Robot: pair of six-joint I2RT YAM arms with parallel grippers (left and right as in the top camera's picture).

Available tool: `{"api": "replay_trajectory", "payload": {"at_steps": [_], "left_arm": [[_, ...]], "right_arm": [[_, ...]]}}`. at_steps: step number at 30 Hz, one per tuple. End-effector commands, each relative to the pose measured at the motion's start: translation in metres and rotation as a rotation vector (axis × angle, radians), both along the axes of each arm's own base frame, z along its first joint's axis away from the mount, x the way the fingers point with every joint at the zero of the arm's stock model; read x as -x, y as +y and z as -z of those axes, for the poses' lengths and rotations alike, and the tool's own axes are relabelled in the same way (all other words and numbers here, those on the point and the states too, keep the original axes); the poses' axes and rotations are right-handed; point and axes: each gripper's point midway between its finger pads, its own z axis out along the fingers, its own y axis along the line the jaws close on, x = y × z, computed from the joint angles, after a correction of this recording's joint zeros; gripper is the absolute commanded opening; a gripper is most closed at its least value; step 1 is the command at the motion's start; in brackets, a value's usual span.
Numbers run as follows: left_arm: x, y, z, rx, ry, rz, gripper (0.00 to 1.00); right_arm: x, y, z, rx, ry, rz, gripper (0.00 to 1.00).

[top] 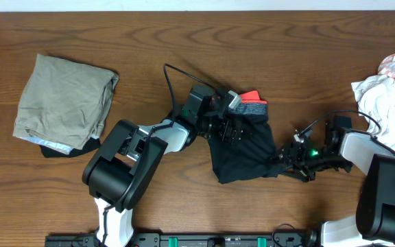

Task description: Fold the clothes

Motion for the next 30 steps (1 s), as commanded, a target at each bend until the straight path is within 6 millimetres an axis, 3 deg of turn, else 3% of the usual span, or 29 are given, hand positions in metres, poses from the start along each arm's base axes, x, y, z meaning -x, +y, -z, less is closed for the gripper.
{"api": "replay_trajectory", "payload": {"at_steps": [1,5,9,13,18,24,30], "left_arm": [[-0.021,0.011,0.009,-0.025,0.011,-0.086,0.98],[-0.041,0.013,-0.042,0.056,-0.055,-0.12,0.98],[-0.052,0.028,-0.099,0.122,-0.095,-0.183,0.98],[-0.044,0.043,-0.123,0.128,0.004,-0.242,0.98],[-0.008,0.05,-0.103,0.026,0.247,-0.267,0.98],[0.034,0.078,-0.042,-0.204,0.649,-0.488,0.98],[0.059,0.091,-0.009,-0.28,0.807,-0.598,0.98]], "right_arm": [[0.012,-0.029,0.03,0.202,0.049,-0.032,0.7],[0.004,-0.031,0.031,0.21,0.013,-0.027,0.71],[-0.011,-0.034,0.033,0.224,-0.045,-0.011,0.71],[-0.019,-0.035,0.033,0.228,-0.079,-0.002,0.74],[-0.022,-0.036,0.033,0.231,-0.091,-0.002,0.78],[-0.023,-0.036,0.033,0.232,-0.097,-0.001,0.78],[-0.024,-0.036,0.033,0.233,-0.101,-0.001,0.79]]}}
